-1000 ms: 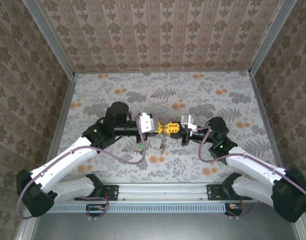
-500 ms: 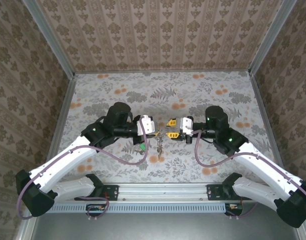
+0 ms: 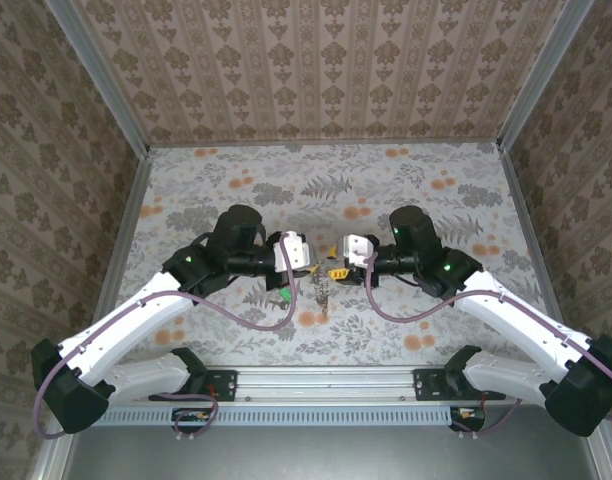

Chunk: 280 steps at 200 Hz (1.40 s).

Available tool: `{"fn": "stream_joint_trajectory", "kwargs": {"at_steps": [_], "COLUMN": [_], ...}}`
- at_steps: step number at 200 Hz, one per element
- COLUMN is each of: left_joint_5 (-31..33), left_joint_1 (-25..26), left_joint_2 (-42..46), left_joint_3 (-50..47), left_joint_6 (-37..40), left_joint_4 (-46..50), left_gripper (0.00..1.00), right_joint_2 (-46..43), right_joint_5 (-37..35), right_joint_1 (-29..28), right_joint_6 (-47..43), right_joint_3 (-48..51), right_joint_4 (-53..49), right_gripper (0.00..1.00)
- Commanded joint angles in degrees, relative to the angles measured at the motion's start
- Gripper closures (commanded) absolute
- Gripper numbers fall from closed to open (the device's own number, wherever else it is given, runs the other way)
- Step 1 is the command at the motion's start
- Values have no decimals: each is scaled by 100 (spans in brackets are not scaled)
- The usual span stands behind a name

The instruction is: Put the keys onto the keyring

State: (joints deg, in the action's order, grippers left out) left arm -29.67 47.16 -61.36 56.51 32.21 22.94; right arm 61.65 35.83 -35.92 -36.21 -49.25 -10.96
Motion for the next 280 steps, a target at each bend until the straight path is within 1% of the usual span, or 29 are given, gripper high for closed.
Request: {"fn": "stream_joint_trajectory", "kwargs": {"at_steps": [1,23,47,69,81,99,163,200,229,256,265,280], "left_joint_5": [-273,-368,-404,-400,-408,-423,-530,-488,-487,-474,-469,-446], "left_joint_1": [6,15,21,15,13,15,17,7,1,12,7,13], "left_joint_2": [-77,-187,-225,-253,-254,-253,-401,-411,-519,-578,-597,-621], "left_joint_3": [218,272,275,312,317,341,438,445,522,592,607,632], "left_joint_6": [133,121,117,128,134,129,173,135,227,207,193,168], "left_joint_4": [27,96,62,83,66,64,260,259,423,467,470,470], "left_gripper": [100,100,100,100,100,100,100,100,100,100,100,100], "right_joint_2": [90,171,229,269,293,321,405,435,490,539,558,585], "right_joint_5": [-111,-115,-84,-107,-136,-160,-197,-204,-287,-175,-147,-138], "right_joint_1": [-63,-99,-139,-178,-196,-227,-312,-326,-328,-331,-343,-354], "right_joint_6": [-9,-68,-105,-179,-203,-207,-89,-230,-238,-262,-289,-358], "right_joint_3": [-231,-301,-351,-381,-375,-372,-409,-502,-572,-637,-669,-722], "right_joint_4": [-62,-158,-220,-321,-353,-355,-216,-479,-574,-661,-719,-859], "right_gripper": [64,66,79,85,84,81,85,79,80,80,82,93]}}
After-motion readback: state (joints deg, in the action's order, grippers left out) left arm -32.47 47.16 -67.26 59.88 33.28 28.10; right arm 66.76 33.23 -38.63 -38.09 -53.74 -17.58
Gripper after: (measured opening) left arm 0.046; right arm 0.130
